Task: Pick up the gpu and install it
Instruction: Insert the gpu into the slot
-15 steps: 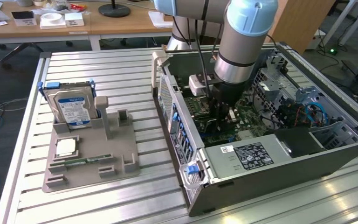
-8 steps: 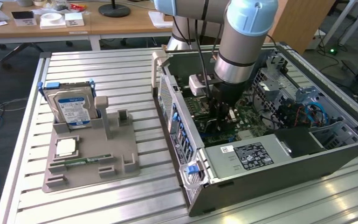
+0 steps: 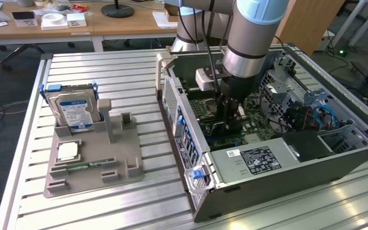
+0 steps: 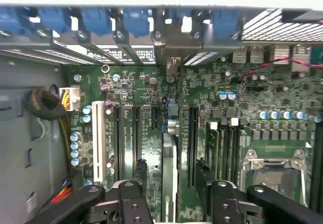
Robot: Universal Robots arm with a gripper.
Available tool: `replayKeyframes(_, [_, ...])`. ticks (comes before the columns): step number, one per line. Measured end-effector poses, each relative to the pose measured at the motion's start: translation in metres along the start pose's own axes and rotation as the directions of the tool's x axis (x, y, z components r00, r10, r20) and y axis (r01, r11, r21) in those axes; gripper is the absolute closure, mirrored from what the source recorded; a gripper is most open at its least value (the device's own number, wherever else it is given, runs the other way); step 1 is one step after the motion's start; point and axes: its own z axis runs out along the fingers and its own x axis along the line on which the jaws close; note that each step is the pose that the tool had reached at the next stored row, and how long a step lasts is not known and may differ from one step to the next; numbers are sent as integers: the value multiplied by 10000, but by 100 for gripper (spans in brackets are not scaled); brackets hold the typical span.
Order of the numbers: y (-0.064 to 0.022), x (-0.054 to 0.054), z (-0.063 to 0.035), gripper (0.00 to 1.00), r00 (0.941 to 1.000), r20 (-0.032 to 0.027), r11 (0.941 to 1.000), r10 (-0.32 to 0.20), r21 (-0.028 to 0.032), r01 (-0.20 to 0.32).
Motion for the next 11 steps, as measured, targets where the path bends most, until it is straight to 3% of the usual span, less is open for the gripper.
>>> replayKeyframes(11, [-12, -4, -391, 49, 10000, -3, 10000, -1, -1, 1])
